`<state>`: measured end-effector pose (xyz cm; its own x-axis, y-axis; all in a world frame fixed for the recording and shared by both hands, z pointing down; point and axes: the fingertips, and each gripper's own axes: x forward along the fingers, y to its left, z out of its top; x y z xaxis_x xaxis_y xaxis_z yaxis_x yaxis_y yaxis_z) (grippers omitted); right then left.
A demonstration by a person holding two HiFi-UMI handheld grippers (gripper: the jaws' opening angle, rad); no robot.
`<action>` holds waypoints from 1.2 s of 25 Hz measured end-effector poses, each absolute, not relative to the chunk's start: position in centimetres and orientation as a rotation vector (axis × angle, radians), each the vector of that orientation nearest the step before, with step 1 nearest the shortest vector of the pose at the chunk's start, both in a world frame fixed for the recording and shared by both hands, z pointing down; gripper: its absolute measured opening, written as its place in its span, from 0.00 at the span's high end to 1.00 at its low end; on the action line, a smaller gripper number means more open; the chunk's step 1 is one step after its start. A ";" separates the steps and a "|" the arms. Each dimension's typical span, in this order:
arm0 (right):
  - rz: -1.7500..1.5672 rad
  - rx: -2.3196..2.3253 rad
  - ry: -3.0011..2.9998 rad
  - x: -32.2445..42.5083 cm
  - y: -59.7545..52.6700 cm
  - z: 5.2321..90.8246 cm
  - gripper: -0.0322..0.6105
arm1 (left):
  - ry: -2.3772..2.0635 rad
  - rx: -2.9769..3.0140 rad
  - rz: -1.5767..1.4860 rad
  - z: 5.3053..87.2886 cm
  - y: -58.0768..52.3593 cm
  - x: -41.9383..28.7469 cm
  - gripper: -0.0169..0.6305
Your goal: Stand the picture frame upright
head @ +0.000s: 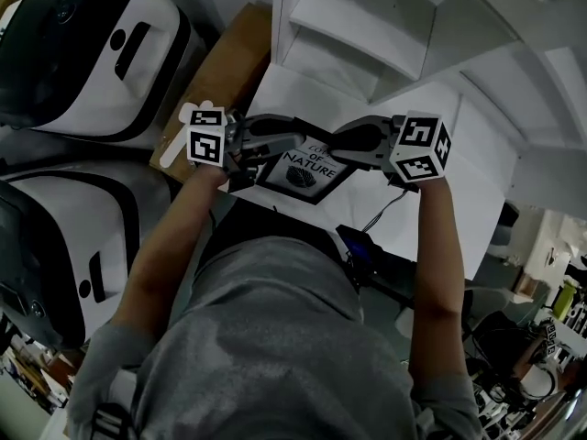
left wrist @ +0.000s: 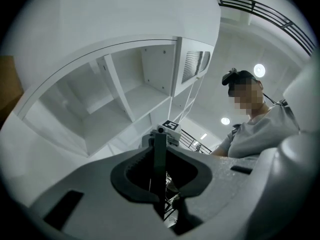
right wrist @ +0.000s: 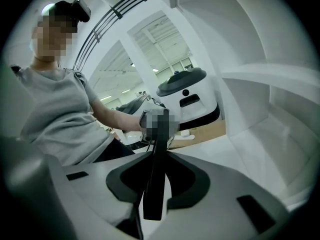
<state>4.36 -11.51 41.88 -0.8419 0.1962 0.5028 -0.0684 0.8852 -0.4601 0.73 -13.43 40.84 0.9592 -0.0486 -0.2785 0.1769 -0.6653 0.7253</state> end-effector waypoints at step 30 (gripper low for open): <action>0.440 0.167 -2.348 3.9 -16.2 40.7 0.83 | -0.365 2.545 -0.152 43.0 -17.7 -6.2 0.92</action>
<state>3.87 -16.16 40.69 -0.7256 0.0065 0.6881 -0.2430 0.9331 -0.2651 -6.20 -17.66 42.99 0.9566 -0.2896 -0.0314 -0.2263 -0.8068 0.5457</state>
